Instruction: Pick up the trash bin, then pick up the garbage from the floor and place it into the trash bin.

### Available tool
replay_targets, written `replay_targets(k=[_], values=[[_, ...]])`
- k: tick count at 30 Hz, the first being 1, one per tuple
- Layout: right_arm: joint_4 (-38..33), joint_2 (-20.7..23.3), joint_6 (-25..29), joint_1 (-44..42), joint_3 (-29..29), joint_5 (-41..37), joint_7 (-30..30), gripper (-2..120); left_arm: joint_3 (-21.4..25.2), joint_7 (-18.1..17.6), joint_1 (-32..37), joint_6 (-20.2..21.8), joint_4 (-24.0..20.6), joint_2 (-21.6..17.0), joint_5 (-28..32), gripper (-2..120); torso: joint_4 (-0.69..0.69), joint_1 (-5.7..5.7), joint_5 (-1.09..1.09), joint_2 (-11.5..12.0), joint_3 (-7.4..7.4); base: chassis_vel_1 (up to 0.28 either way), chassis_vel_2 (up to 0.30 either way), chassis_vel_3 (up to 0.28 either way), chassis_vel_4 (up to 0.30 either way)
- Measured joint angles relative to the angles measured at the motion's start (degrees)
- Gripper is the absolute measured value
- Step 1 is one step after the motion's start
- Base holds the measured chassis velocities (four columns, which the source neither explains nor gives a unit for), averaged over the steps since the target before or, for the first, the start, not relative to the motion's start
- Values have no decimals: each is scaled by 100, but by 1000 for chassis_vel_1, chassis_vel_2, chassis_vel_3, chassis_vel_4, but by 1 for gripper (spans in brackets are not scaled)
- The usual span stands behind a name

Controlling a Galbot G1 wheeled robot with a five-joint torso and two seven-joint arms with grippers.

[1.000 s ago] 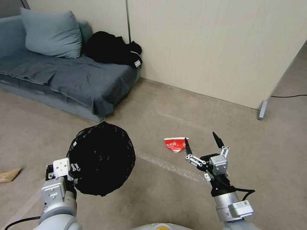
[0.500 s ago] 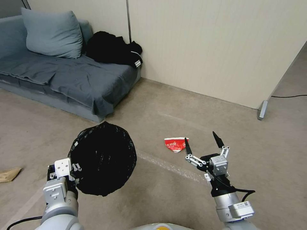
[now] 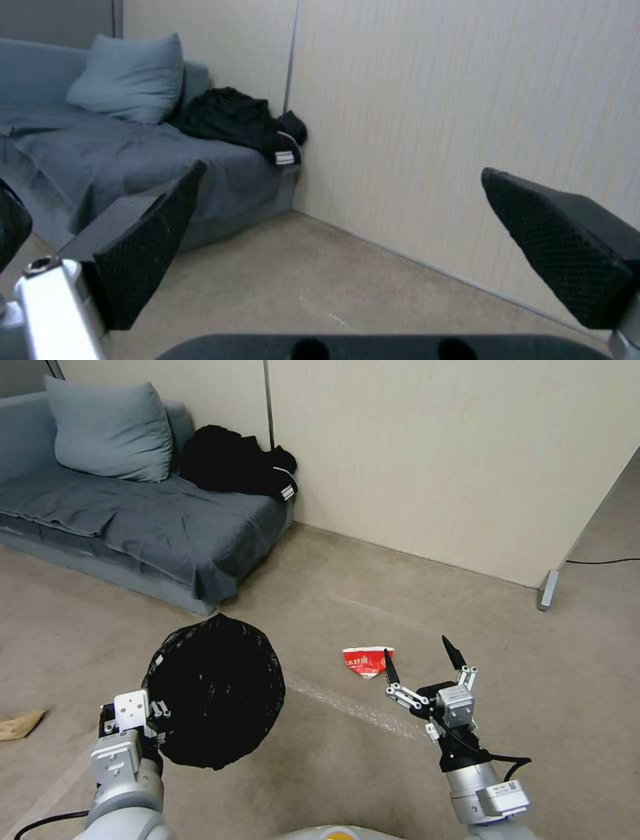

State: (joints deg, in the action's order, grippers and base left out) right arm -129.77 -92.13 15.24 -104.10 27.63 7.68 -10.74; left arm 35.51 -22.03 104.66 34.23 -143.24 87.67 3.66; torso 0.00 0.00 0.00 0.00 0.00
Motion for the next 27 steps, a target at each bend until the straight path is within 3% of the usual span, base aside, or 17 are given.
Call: replay_targets(k=[16, 27], values=[[0, 0, -28, -3, -15, 19, 0, 100, 14, -10, 9, 0, 0, -34, -6, 0, 0, 0, 0, 0, -1, -109, 110, 107, -100], [3, 0, -2, 11, -9, 32, -40, 100, 20, -13, -10, -4, 0, -27, 5, 0, 0, 0, 0, 0, 0, -33, 18, 25, -19]])
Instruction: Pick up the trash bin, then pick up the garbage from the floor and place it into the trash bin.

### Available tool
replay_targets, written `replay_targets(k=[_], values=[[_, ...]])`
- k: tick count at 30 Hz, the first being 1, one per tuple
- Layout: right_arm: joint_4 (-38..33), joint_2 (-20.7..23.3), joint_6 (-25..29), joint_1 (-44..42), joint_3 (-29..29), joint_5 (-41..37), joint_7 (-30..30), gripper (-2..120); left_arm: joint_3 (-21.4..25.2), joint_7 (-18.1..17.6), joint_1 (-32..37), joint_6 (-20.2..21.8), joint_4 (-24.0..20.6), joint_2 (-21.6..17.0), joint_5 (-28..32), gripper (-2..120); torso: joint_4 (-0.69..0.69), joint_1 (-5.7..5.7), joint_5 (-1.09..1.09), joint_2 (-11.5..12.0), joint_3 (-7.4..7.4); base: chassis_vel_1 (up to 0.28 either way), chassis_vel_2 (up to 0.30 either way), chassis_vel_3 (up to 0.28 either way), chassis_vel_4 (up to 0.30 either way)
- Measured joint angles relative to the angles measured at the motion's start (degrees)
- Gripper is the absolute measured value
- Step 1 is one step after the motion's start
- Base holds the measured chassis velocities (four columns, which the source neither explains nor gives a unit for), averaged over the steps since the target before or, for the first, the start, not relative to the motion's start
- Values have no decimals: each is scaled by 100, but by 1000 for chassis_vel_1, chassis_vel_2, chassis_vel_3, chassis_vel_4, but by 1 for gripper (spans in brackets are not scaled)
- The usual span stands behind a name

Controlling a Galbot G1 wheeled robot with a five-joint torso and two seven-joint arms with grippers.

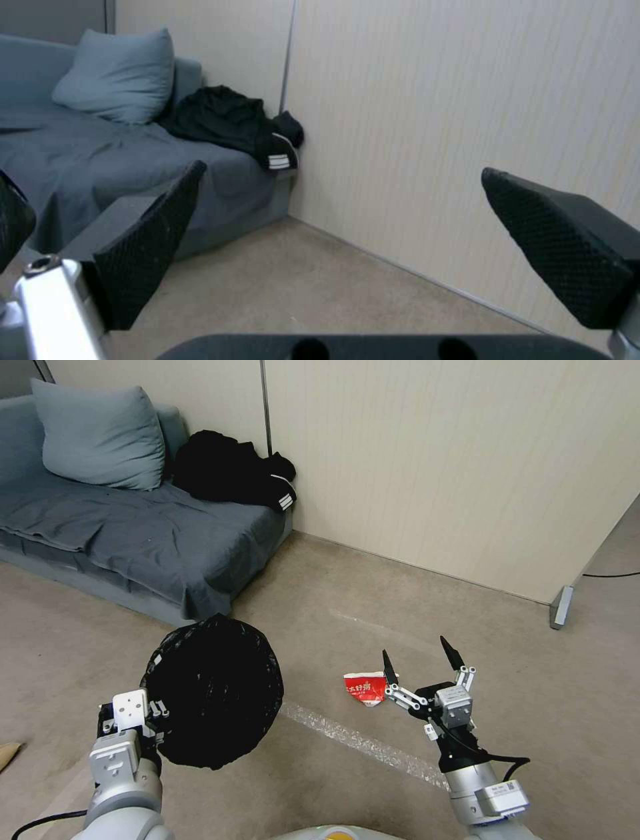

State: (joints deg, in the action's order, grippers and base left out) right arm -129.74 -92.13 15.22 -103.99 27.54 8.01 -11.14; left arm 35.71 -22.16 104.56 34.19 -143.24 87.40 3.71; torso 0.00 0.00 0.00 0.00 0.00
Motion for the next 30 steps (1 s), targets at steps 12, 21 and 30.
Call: replay_targets(k=[12, 21, 30], values=[[344, 221, -261, 721, 166, -176, -69, 100, 5, -5, -3, -52, 0, 13, -2, 0, 1, 0, -1, 0, 0, 0, 0, 0, 0], [1338, 1650, -664, 1975, 154, -717, -278, 100, 100, 4, -89, -75, 151, 7, -51, 0, 0, 0, -2, 0, 0, 0, 0, 0, 0], [2660, 3165, -654, 2979, -133, -758, -1222, 100, -18, 18, -109, -117, 367, 146, -289, 0, 0, 0, -1, 0, -1, 0, 0, 0, 0]])
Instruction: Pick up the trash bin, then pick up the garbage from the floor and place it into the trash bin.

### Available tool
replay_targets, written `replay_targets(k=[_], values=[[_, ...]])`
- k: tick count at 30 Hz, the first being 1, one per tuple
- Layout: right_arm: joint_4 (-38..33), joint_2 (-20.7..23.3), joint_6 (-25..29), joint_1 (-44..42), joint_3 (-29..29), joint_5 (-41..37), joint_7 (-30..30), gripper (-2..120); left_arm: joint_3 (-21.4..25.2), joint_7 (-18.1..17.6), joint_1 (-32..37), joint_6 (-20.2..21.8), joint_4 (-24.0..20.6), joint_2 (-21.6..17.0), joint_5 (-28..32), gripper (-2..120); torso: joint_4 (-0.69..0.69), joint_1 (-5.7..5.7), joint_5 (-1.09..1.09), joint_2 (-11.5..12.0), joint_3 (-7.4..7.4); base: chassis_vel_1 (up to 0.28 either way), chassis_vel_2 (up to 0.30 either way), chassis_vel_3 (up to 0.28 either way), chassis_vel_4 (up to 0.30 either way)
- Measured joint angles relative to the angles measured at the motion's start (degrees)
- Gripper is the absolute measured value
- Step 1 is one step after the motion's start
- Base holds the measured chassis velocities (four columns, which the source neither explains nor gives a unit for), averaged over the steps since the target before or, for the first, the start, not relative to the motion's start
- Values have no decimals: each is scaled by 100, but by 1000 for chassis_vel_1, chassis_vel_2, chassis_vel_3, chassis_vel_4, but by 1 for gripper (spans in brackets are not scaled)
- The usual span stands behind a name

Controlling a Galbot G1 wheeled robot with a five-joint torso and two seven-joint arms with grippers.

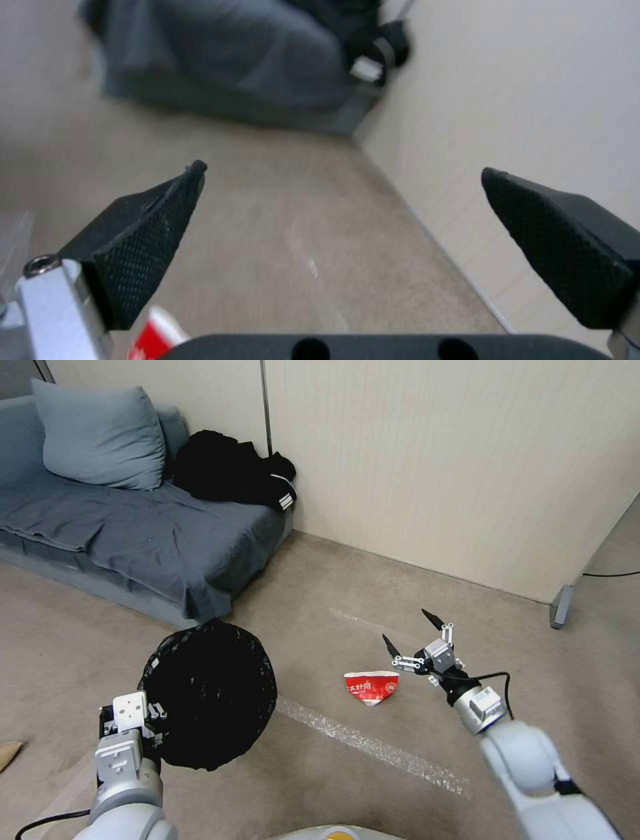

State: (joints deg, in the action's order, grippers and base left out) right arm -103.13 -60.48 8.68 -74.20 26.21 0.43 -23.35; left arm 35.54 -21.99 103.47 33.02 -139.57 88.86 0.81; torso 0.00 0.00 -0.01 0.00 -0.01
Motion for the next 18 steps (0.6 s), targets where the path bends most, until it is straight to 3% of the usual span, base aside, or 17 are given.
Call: replay_targets(k=[7, 18], values=[[858, 470, 450, 662, -238, 290, -1365, 100, -92, 0, -11, -33, 64, 42, -101, 0, -1, 0, 0, 0, 0, 0, 0, 0, 0], [1900, 415, 843, 1252, -642, 477, -2350, 100, -147, -12, 60, -78, 62, 69, -170, 0, 0, 0, 1, 0, 0, 0, 0, 0, 0]])
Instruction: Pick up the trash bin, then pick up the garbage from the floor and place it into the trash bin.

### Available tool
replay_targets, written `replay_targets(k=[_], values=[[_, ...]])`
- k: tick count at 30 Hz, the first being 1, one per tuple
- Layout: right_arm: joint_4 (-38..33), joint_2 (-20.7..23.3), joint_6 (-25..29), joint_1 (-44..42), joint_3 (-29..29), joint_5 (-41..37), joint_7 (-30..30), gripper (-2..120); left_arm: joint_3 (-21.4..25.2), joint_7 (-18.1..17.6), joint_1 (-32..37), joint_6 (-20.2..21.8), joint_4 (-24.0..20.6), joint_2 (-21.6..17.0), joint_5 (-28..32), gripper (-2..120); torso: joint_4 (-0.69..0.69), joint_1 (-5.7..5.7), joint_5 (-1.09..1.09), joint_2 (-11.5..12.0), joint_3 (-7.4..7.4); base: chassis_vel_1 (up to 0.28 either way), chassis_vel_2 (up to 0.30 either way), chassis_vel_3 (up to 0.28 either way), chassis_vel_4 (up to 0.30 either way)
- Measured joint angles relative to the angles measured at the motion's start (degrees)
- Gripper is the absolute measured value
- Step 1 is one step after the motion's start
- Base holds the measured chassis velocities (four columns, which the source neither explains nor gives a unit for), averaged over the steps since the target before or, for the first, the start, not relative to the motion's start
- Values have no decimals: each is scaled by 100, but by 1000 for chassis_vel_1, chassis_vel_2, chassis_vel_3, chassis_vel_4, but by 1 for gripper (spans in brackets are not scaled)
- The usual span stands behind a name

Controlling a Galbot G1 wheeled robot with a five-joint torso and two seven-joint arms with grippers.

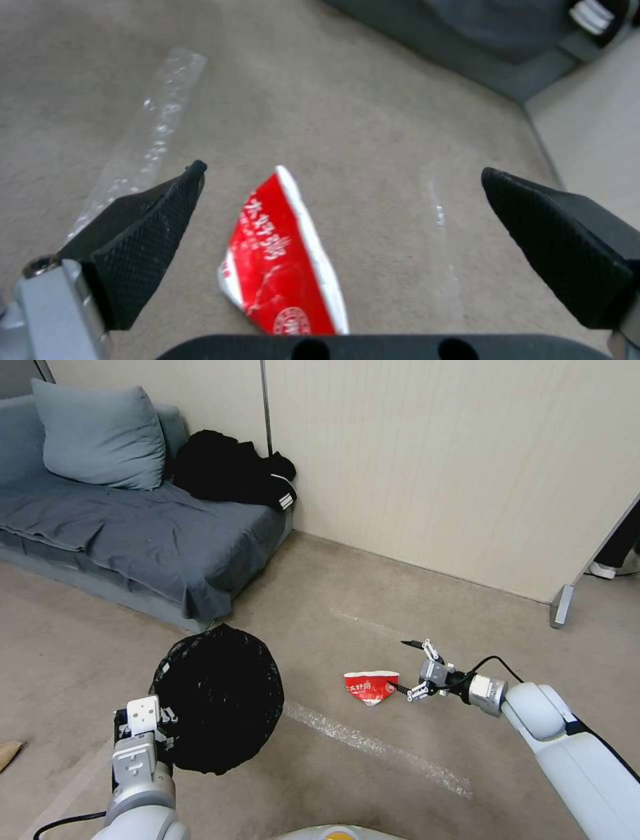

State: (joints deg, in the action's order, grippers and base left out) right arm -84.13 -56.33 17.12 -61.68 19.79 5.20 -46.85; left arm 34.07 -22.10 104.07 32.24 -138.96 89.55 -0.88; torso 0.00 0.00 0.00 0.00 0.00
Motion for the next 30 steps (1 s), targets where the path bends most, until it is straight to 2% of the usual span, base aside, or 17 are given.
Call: replay_targets(k=[11, 30], values=[[665, -242, 264, 329, -204, 83, -307, 100, -38, -8, 27, -11, -2, 1, -32, 0, 0, 0, 0, 0, 0, 0, 0, 0, 0], [2945, -1446, 677, 1465, -140, 984, -345, 100, -2, -21, 137, -52, -36, 45, -108, 0, 0, 0, 1, 0, 0, 0, 0, 0, 0]])
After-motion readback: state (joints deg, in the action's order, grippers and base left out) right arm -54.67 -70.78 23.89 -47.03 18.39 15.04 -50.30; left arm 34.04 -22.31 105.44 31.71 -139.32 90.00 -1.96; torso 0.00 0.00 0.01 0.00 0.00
